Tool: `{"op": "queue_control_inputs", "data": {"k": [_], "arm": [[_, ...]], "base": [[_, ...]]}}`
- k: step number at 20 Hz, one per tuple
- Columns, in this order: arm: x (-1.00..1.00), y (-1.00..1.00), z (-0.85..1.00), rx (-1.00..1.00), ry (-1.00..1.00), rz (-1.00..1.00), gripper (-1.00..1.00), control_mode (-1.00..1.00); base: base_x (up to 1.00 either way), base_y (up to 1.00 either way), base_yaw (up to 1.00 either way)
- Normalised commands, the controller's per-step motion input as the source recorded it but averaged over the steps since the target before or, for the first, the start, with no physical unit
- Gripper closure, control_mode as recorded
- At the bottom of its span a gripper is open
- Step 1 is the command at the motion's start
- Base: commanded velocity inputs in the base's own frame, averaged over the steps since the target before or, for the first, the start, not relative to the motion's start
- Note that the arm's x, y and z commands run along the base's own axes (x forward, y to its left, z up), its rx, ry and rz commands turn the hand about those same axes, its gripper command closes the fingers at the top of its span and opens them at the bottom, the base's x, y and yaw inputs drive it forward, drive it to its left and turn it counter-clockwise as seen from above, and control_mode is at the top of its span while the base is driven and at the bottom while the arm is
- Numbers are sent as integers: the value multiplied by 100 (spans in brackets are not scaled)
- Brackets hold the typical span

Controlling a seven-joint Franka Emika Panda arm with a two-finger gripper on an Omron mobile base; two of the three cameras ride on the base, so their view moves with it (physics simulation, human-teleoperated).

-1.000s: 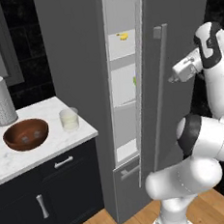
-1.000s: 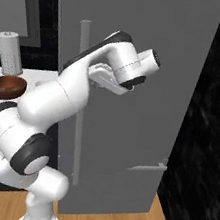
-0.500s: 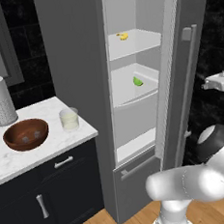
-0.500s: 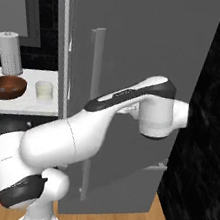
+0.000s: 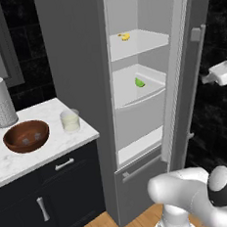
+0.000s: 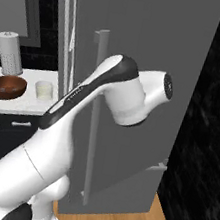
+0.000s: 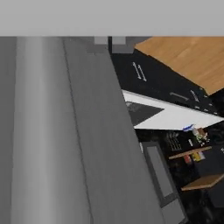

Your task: Grab a lemon wedge from the fridge and one ice cube from the ice bowl, and put them in the glass of lemonade.

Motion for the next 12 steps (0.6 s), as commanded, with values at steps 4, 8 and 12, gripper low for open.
{"op": "queue_control_inputs", "data": {"k": [4, 8, 12], "arm": [[-36, 82, 37, -34, -7, -30, 100, -100], [-82, -37, 31, -3, -33, -28, 100, -100], [-100, 14, 76, -9, -33, -5, 100, -100]], "base": [[0, 0, 0], [0, 0, 0], [0, 0, 0]]}}
